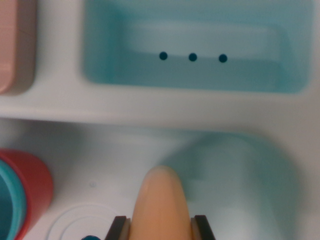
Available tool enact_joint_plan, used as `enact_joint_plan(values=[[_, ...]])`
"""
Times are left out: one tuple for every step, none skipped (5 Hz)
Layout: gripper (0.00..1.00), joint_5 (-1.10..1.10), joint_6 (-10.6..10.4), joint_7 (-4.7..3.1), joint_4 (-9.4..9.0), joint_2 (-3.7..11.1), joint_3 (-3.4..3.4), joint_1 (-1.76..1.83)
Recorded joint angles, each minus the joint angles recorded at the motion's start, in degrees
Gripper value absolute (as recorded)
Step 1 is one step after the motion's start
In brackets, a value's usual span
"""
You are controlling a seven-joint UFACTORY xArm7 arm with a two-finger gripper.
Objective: Pick detergent from the sink
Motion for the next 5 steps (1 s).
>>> enact_joint_plan(values=[[1.0, 0.0, 0.0, 0.0, 0.0, 0.0, 0.0, 0.0], [1.0, -0.09, 1.3, 0.11, 1.01, -0.29, -0.02, 0.0], [1.0, -0.09, 1.3, 0.11, 1.01, -0.29, -0.02, 0.0], [1.0, -0.19, 2.9, 0.25, 2.26, -0.65, -0.05, 0.01], [1.0, -0.19, 2.9, 0.25, 2.26, -0.65, -0.05, 0.01]])
